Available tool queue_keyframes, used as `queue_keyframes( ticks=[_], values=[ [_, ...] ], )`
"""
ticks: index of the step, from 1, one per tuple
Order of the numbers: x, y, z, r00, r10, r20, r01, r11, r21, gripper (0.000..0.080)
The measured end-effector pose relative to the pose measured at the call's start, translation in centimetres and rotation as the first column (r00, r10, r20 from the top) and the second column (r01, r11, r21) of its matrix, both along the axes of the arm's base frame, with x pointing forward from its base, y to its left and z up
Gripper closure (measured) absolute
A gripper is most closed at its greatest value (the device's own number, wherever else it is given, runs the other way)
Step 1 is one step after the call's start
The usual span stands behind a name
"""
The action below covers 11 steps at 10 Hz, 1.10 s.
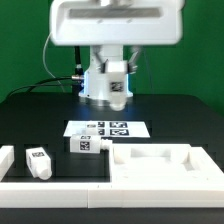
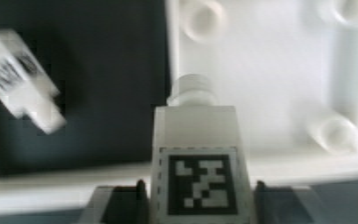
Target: Assemble one leg
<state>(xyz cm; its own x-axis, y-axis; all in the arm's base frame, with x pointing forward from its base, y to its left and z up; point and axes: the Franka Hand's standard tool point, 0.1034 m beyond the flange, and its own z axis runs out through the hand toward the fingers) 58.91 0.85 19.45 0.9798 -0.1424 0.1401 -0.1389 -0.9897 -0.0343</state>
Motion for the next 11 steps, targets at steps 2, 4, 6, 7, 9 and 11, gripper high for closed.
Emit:
queue_keyframes(
  ticks=[2, 4, 6, 7, 9, 11],
  values=[
    [0.0, 0.0, -0.3, 0.99, -0.004, 0.139, 0.006, 1.0, -0.013, 0.0515],
    [-0.1, 0.1, -0.7, 0.985, -0.002, 0.171, 0.005, 1.0, -0.019, 0.0515],
    [1.5, 1.3, -1.2, 0.977, 0.057, 0.204, -0.047, 0.997, -0.055, 0.0515],
    [2.9, 2.4, -1.6, 0.97, 0.077, 0.23, -0.063, 0.996, -0.066, 0.0515],
    [3.9, 5.0, -2.7, 0.957, 0.04, 0.287, -0.032, 0.999, -0.035, 0.0515],
    [3.9, 4.4, -2.5, 0.959, 0.056, 0.279, -0.046, 0.998, -0.045, 0.0515]
  ],
)
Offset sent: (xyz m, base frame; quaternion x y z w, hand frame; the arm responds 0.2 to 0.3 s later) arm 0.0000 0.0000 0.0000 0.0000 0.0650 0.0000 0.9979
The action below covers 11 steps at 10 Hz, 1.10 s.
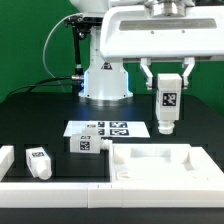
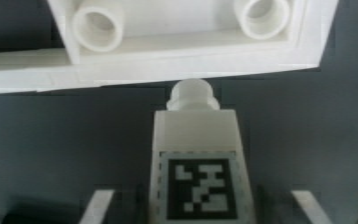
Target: Assemble one leg
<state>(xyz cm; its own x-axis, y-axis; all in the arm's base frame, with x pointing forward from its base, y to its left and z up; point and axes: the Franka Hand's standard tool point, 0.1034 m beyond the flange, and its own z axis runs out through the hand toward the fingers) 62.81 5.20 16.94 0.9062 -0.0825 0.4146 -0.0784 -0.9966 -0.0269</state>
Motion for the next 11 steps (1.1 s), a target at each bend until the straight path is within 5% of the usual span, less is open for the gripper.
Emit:
queue_keyframes(
  ticks=[2, 7, 11],
  values=[
    [-0.1, 0.1, -0.2, 1.0, 0.002, -0.003, -0.002, 1.0, -0.001, 0.0515],
    [0.3, 4.5, -4.7, 1.0, 0.004, -0.006, -0.004, 1.0, -0.003, 0.0514],
    [-0.4, 5.5, -6.8, 0.999, 0.024, -0.034, -0.024, 1.0, -0.017, 0.0514]
  ],
)
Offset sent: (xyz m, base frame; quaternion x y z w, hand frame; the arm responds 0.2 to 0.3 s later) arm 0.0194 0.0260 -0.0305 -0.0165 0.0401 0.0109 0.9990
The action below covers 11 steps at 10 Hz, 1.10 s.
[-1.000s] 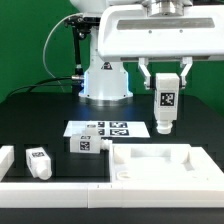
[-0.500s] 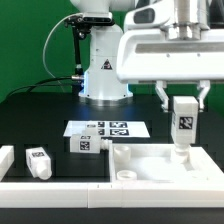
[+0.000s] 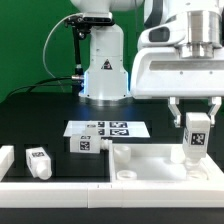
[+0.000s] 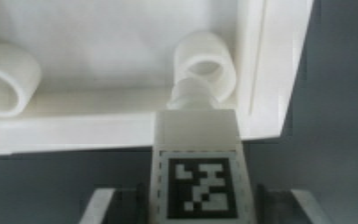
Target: Assemble one leg
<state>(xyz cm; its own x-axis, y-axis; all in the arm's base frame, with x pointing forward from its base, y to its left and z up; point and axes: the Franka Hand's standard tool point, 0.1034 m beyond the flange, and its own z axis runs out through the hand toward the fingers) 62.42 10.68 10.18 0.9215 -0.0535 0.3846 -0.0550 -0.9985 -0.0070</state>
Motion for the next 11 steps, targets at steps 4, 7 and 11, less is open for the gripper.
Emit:
queue_keyframes(
  ticks=[4, 7, 11],
  values=[
    [0.3, 0.6, -1.3, 1.0, 0.013, -0.006, -0.013, 1.0, -0.011, 0.0514],
    [0.3, 0.7, -2.2, 1.0, 0.018, 0.0, -0.018, 1.0, -0.018, 0.0514],
    [0.2, 0.6, -2.6, 0.999, 0.026, 0.035, -0.025, 0.999, -0.02, 0.0514]
  ],
)
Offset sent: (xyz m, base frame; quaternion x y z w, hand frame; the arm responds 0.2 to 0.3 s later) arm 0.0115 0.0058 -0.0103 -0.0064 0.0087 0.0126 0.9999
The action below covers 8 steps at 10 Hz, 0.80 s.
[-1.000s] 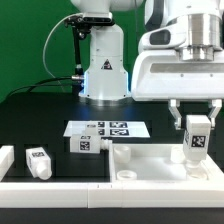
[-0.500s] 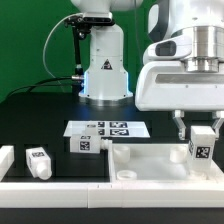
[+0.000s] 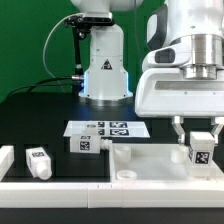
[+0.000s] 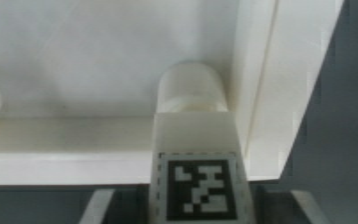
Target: Assemble one leg
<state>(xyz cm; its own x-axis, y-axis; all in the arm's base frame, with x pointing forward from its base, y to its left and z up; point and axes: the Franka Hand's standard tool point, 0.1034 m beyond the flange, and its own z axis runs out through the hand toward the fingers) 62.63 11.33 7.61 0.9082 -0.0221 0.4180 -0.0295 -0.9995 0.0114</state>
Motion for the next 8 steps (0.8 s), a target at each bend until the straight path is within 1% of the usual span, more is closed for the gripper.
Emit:
queue_keyframes(
  ticks=[1, 2, 3, 4, 5, 6, 7, 8],
  values=[
    [0.0, 0.0, 0.0, 1.0, 0.0, 0.0, 0.0, 1.0, 0.0, 0.0405],
    [0.0, 0.0, 0.0, 1.0, 0.0, 0.0, 0.0, 1.0, 0.0, 0.026],
    [0.0, -0.2, 0.0, 1.0, 0.01, -0.025, -0.01, 1.0, -0.008, 0.026],
    [0.4, -1.0, 1.0, 0.996, 0.009, -0.086, -0.009, 1.0, -0.009, 0.0173],
    [1.2, -1.4, 1.8, 0.994, -0.007, -0.11, 0.007, 1.0, -0.001, 0.0173],
    [1.5, -1.8, 2.1, 0.978, -0.034, -0.204, 0.037, 0.999, 0.009, 0.0154],
    [2.4, -2.0, 2.6, 0.965, -0.052, -0.258, 0.058, 0.998, 0.016, 0.0154],
    [2.5, -1.9, 2.4, 0.94, -0.083, -0.331, 0.095, 0.995, 0.018, 0.0151]
  ],
)
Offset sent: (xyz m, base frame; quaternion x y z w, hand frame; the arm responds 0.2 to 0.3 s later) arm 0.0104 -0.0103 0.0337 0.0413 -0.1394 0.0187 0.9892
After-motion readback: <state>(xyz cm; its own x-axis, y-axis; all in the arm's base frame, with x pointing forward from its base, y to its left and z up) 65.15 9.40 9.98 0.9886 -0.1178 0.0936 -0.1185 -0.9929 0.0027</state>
